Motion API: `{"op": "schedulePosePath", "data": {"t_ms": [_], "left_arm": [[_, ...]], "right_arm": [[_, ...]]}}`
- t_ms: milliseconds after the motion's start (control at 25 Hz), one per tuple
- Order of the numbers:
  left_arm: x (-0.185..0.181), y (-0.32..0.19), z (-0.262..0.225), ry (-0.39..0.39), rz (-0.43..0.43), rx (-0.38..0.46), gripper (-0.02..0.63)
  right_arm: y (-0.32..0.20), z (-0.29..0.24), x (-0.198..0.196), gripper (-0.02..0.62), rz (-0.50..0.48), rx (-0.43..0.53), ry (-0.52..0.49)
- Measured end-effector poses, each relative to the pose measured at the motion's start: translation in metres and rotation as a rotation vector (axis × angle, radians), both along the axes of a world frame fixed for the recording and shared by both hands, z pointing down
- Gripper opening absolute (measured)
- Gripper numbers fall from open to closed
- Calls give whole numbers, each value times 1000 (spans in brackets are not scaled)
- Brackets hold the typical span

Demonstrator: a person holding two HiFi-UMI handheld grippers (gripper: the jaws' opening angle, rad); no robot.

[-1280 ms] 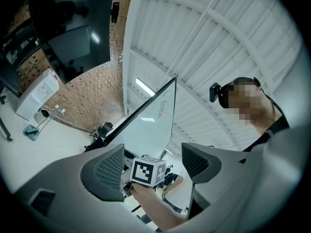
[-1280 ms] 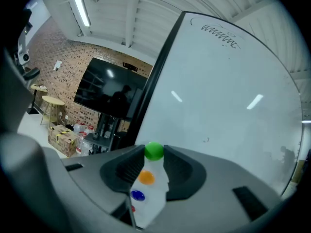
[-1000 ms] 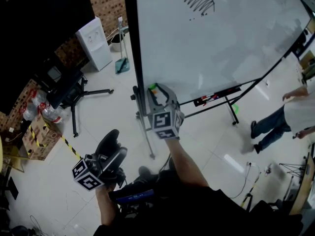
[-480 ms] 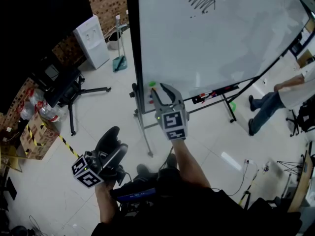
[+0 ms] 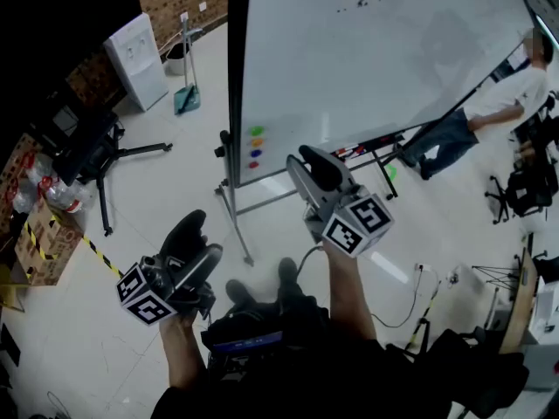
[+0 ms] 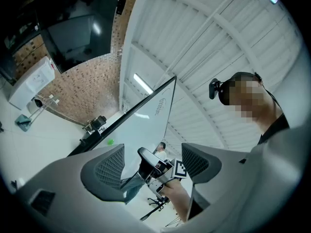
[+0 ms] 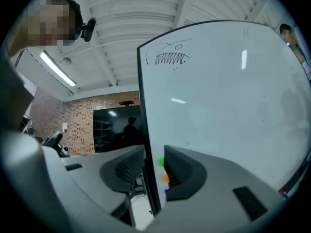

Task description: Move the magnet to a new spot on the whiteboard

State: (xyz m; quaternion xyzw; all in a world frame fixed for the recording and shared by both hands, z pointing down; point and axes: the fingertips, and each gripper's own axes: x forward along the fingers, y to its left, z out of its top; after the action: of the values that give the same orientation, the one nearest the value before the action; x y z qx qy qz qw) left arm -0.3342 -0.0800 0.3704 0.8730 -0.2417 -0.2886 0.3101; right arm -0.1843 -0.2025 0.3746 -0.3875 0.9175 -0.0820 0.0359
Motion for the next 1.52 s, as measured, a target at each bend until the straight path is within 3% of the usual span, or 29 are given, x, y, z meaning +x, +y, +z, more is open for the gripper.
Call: {"op": "schedulePosePath", "data": {"t_ms": [200,400,640,1080,1520], "left_arm": [[0,2,3,29,9,-4,365],[-1,10,1,-15,4,25,364],[-7,14,3,-9,-17,8,364],[3,24,4,26,11,11,364],[24,29,-13,4,-82,42,364]], "right_arm": [[13,-2,-1,158,-9,-6,-4],[20,-4,-11,158,-48,-17,-33],[28,-6,-20,156,-89,-33,-57],[53,-11,-10,156,-122,-51,-104],[65,-32,10,156,-293,-59,-231]]}}
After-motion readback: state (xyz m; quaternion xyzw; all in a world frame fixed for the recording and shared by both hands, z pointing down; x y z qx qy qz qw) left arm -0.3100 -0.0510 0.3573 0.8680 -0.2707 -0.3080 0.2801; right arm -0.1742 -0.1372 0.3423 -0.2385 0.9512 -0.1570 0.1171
